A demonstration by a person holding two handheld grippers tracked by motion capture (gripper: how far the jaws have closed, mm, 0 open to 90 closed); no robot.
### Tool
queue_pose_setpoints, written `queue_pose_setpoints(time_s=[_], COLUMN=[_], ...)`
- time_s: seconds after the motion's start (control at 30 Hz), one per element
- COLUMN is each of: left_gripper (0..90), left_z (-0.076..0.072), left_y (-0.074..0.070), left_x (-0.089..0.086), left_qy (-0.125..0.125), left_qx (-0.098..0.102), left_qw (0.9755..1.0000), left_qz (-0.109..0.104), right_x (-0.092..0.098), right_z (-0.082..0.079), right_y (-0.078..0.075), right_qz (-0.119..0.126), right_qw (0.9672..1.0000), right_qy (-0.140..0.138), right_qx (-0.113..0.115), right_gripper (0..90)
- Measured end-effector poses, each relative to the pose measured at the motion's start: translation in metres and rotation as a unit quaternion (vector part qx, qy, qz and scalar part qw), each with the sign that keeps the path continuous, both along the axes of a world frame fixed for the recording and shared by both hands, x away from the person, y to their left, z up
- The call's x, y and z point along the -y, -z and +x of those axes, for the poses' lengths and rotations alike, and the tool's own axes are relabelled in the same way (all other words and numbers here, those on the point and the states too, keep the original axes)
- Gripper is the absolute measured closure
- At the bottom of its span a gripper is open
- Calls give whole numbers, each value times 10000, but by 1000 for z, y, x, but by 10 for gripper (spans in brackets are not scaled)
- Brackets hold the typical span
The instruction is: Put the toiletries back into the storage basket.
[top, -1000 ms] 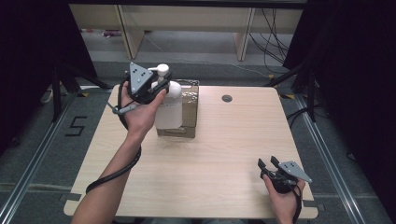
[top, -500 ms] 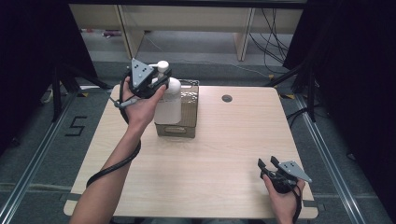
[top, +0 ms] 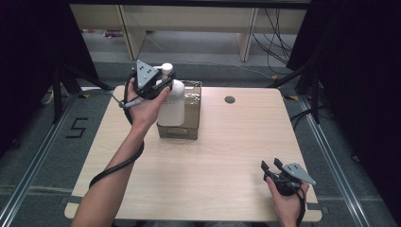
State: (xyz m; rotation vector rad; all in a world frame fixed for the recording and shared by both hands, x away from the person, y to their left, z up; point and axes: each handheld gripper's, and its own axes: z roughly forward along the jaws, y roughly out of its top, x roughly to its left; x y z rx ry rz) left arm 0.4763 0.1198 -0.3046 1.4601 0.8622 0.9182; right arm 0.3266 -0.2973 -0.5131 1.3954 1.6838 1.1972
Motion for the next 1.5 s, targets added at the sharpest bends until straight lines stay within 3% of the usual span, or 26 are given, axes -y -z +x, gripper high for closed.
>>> queue_pose_setpoints(time_s=[0.1, 0.97, 1.5], left_gripper=[594, 594, 594], left_z=[2, 6, 6], left_y=[2, 14, 24], left_x=[0, 1, 1], left_qy=[-2, -113, -52], left_qx=[-16, -189, -225], left_qw=[10000, 9997, 9997], left_qz=[19, 60, 109], right_x=[0, 0, 0], right_z=[-1, 0, 0], right_y=[-1, 0, 0], right_qz=[-63, -5, -6], right_qw=[9999, 10000, 10000], right_qy=[34, -20, -18], right_qx=[-85, -1, -2], right_gripper=[454, 453, 453])
